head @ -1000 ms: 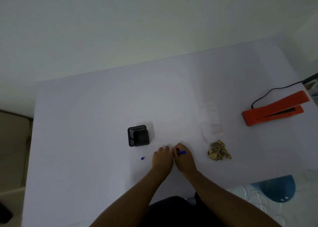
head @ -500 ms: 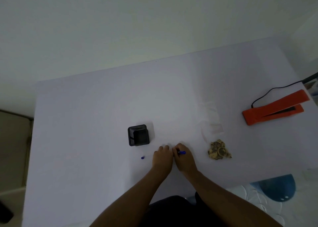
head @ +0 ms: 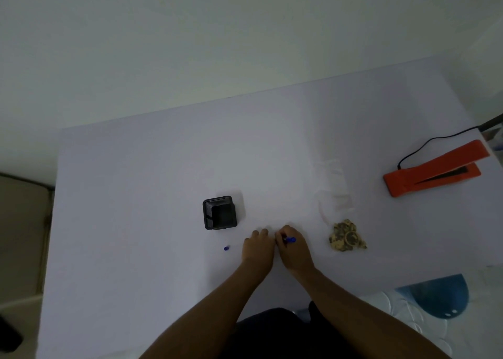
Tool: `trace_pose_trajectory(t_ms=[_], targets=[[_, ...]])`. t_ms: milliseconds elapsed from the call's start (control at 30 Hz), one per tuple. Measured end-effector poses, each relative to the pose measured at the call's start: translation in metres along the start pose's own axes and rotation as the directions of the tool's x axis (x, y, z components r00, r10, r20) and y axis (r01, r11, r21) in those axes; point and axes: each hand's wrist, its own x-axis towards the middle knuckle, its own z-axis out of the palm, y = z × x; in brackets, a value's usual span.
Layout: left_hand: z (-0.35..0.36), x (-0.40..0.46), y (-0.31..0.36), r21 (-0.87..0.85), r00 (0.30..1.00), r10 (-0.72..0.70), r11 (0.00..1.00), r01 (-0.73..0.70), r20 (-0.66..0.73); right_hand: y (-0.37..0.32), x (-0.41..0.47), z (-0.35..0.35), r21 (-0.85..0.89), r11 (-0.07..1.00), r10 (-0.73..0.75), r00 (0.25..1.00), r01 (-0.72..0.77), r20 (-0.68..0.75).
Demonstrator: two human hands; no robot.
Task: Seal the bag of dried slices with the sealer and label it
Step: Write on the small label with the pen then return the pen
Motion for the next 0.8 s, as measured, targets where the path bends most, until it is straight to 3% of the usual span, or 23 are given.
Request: trace_pose_trajectory(t_ms=[433, 667, 800], targets=[[0.0028, -0.0023, 0.0008, 0.026, 1.000, 0.003, 1.000, -0.003, 0.012, -0.0063, -0.0034, -0.0056, 0.051, 0.997, 0.059, 0.998, -0.057, -0.033], [0.0016, -0.0021, 0.0011, -0.011, 1.000, -0.010, 1.000, 0.010, 0.013, -0.0068, -0.0035, 0.0028, 0.005, 0.999, 0.035, 0.997, -0.035, 0.065], [0.0030, -0.0021, -0.0011, -0.007, 1.000, -0.005, 1.000, 0.005, 0.014, -0.0082, -0.0042, 0.0026, 0.008, 0.999, 0.034, 0.998, -0.034, 0.044]])
